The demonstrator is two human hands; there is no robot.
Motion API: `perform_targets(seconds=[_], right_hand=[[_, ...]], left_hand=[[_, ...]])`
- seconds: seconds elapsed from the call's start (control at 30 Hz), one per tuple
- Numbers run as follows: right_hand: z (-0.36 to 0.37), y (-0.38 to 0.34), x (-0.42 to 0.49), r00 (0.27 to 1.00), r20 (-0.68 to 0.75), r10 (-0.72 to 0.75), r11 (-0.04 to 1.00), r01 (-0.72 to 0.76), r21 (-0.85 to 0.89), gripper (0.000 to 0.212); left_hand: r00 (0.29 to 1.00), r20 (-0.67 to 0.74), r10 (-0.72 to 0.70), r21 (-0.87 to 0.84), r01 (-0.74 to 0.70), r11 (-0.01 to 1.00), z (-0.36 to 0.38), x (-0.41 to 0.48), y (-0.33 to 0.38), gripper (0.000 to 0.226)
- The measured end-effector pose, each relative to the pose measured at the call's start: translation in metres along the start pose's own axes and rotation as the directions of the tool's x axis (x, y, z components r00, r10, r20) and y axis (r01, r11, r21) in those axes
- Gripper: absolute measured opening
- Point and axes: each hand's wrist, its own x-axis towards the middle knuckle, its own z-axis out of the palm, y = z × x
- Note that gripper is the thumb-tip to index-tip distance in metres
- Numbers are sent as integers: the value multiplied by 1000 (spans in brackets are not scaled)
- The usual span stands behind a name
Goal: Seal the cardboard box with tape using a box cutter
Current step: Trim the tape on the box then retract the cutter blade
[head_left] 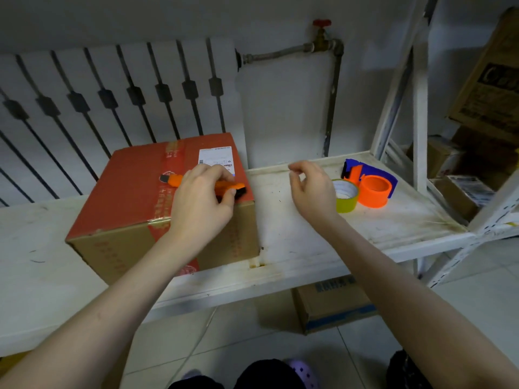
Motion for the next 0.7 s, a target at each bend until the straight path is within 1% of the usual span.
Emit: perform_targets(seconds=[0.03,0.07,0.13,0.2,0.23,0.27,0.33,0.37,0.43,0.53,0.57,0.6,0.63,0.67,0.7], right_hand=[[-3,-23,0,999,-16,-51,997,52,58,19],[-6,-46,0,995,-2,-97,992,97,75,20],[-6,-86,-1,976,107,-192,981,190,29,25],[2,-116,-4,930,249,-271,957,288,-32,29],[9,-126,-4,904,317,-287,939,331,-93,32],[17,-133,-4,881,387,-273,917,360,-173,37],[32,-138,-2,854,493,-167,882,353,-312,41],[37,-138,-2,848,516,-119,876,334,-347,40],[42,-136,-3,855,512,-89,875,313,-370,37],[36,-134,-9,901,406,-150,867,318,-383,35],[31,-135,-13,924,350,-156,893,283,-350,35],[25,-138,-16,944,304,-131,937,218,-272,35],[18,-143,-21,956,281,-82,982,126,-142,35],[11,-149,-26,957,290,-19,1000,11,29,36],[5,-155,-31,944,327,45,970,-120,212,36]], left_hand=[[1000,-14,-18,-1,18,1000,-5,-1,-4,11],[999,-30,-37,0,37,999,-10,-3,-8,12],[996,-56,-72,11,73,997,-22,-7,-17,13],[993,-68,-101,17,103,995,-32,-12,-27,13],[991,-68,-114,19,115,993,-37,-15,-31,13],[990,-67,-123,25,125,992,-41,-19,-34,13],[988,-65,-143,32,146,989,-50,-28,-40,12],[986,-65,-154,30,156,987,-54,-32,-42,12],[983,-60,-173,28,175,984,-63,-38,-46,12],[975,-12,-220,-36,220,975,-73,-43,-49,12],[969,19,-246,-89,247,965,-75,-43,-49,12],[960,57,-272,-157,278,948,-76,-43,-49,12],[950,98,-296,-242,311,919,-77,-42,-47,12],[938,137,-318,-339,346,875,-78,-42,-44,11],[926,167,-338,-430,377,820,-79,-41,-40,9]])
